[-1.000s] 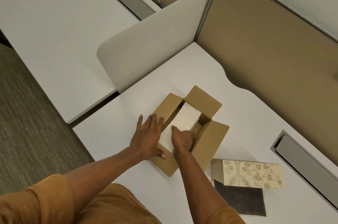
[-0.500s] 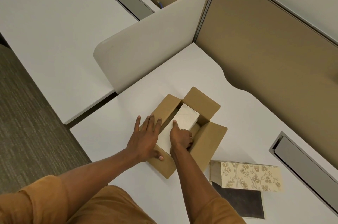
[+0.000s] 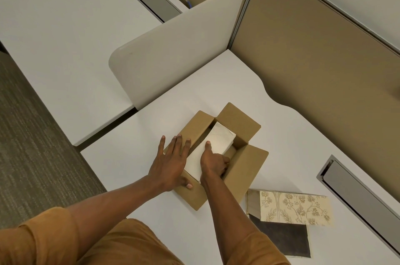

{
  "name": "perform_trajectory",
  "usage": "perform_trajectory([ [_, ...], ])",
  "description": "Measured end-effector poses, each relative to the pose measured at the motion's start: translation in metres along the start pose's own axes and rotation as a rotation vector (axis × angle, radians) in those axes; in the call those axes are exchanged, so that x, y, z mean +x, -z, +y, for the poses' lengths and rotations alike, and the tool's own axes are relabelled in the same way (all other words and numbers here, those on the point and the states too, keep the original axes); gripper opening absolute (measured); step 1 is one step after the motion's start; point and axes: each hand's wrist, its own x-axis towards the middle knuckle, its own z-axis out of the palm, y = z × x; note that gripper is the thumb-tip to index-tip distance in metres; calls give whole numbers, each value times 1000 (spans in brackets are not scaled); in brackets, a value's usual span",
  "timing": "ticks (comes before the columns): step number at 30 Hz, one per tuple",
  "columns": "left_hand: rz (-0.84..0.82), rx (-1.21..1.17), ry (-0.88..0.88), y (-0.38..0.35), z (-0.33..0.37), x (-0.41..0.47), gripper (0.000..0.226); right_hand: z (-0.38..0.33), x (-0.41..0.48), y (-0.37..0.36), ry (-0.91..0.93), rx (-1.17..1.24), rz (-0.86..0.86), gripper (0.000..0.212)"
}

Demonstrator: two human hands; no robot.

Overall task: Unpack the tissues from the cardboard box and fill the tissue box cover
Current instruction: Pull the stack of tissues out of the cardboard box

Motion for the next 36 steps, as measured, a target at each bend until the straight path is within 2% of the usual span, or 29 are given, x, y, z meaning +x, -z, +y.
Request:
perform_trajectory([
  [9,-17,8,2,6,5,-2,147,1,-10,2,25,38,34,86],
  [20,-21,-16,4,15,4,-4,148,14,-21,15,103,301,-1,80],
  [24,-103,-58,-7,28,-1,-6,145,14,-28,24,129,363,-15,72],
  [26,-149,-97,-3,40,-7,-8,133,12,-36,34,131,423,-44,70],
  [28,-107,-242,9,54,-11,-10,105,8,-45,46,148,470,-69,68],
  [29,-32,-373,27,60,-13,-12,91,6,-51,52,160,475,-81,68],
  [32,198,-878,173,81,-7,-19,48,3,-70,70,212,456,-113,66],
  [33,196,-1046,223,91,0,-23,36,2,-77,76,232,451,-121,66],
  [34,151,-1178,249,102,8,-26,41,2,-85,81,250,444,-126,67],
  [36,-28,-1359,240,118,21,-29,70,2,-99,91,293,431,-134,70],
])
